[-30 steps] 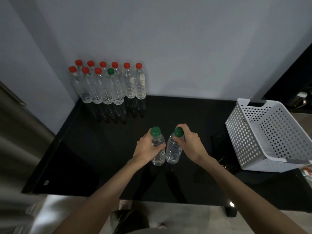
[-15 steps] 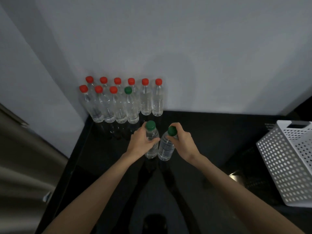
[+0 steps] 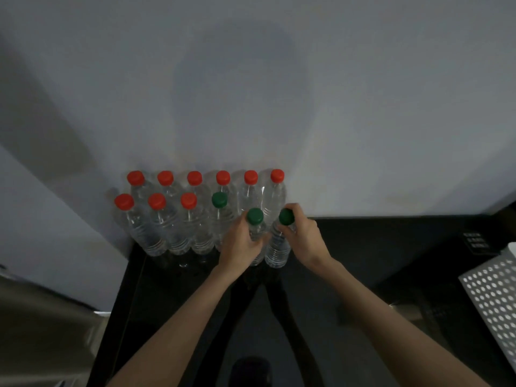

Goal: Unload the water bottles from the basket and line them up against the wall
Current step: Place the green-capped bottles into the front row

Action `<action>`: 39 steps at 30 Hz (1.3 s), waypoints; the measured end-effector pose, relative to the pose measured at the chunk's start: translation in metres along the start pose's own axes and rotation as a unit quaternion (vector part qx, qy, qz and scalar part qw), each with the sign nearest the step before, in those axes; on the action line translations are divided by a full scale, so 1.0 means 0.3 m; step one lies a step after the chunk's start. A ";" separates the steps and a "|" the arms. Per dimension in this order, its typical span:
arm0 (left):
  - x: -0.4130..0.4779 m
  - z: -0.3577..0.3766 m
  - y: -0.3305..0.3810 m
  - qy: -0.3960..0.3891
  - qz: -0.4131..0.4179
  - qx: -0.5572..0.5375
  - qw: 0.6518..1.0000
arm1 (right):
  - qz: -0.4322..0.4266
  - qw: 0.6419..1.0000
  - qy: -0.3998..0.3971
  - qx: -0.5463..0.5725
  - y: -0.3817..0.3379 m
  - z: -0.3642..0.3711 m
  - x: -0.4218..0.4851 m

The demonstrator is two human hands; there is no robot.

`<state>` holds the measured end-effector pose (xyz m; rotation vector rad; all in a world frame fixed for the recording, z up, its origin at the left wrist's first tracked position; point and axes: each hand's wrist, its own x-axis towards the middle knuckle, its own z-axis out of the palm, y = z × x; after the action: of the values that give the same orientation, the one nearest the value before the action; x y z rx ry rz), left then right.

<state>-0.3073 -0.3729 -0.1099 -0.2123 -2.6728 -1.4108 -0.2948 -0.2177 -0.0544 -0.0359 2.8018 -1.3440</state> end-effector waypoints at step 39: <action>-0.015 0.153 -0.091 0.025 -0.455 -0.567 0.686 | 0.000 0.996 -0.011 0.085 0.168 0.104 0.144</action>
<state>-0.3091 -0.3506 -0.1585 1.1955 -1.3310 -3.0376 -0.3372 -0.2119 -0.1141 -0.0464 2.6583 -1.5666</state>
